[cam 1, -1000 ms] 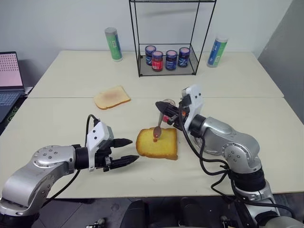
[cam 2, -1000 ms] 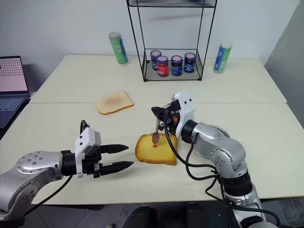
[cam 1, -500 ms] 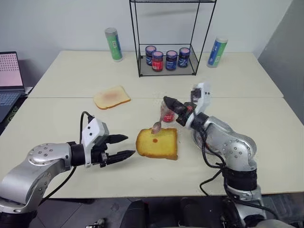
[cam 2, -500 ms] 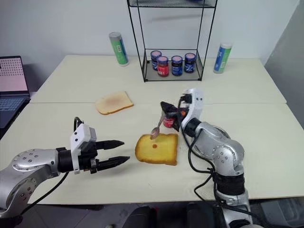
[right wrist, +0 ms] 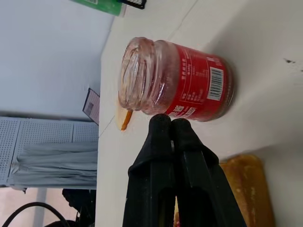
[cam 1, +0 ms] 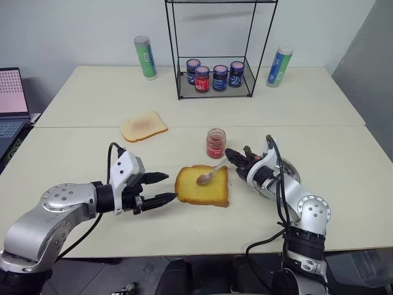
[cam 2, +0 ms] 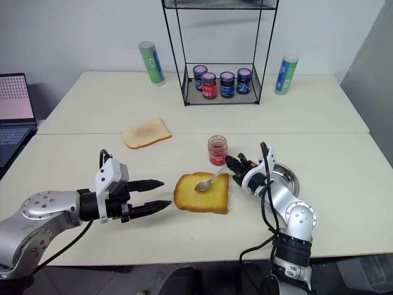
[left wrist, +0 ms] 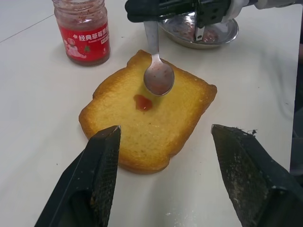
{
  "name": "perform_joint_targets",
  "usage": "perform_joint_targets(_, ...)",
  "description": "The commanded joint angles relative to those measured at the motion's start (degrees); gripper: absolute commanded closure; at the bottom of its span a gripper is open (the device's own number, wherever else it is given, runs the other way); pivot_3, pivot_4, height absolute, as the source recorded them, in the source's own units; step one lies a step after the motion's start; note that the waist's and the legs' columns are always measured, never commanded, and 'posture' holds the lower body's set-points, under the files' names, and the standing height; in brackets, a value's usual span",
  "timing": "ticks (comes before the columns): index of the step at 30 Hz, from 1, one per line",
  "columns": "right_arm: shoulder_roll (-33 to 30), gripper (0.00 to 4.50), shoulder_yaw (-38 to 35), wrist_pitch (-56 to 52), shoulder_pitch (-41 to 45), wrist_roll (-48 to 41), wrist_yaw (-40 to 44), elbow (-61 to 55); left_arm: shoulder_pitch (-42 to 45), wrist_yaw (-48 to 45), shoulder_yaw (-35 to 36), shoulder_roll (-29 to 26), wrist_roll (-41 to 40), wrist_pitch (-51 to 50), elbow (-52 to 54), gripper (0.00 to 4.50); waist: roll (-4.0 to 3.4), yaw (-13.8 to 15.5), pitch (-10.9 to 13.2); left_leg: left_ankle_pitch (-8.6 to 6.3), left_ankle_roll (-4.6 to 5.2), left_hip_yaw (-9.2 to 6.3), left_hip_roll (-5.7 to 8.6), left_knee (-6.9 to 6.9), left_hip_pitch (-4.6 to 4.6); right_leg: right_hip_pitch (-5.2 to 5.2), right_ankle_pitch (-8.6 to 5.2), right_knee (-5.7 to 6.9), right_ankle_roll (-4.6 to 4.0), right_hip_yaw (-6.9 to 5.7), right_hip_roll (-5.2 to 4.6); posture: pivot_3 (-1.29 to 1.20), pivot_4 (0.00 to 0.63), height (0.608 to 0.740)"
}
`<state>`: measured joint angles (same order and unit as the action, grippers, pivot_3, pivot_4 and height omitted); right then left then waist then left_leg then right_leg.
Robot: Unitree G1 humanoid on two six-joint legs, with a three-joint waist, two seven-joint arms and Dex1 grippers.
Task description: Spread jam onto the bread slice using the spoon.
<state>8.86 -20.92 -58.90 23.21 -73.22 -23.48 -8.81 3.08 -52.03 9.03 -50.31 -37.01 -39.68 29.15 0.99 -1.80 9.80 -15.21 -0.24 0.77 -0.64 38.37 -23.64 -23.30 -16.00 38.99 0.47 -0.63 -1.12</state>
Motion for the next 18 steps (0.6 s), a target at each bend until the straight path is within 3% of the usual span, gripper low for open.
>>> perform_joint_targets(1,2.0,4.43,1.7,4.2,0.2,1.4,1.2,1.7,1.4,-0.2,-0.2,0.1,-0.6,0.0,0.7,1.32,0.00,0.0,0.0,0.00,0.00,0.01,0.00,0.00,0.00,0.00,0.00,0.00,0.00,0.01,0.00,0.00,0.150,0.740)
perform_joint_targets(18,-3.0,4.43,9.9,7.7,-1.6,11.5,9.9,1.9,0.3,0.8,0.3,0.8,-0.8,0.3,1.6,1.32,0.00,0.0,0.0,0.00,0.00,0.01,0.00,-0.01,0.01,0.00,0.00,-0.01,0.00,0.02,0.00,0.00,0.150,0.740)
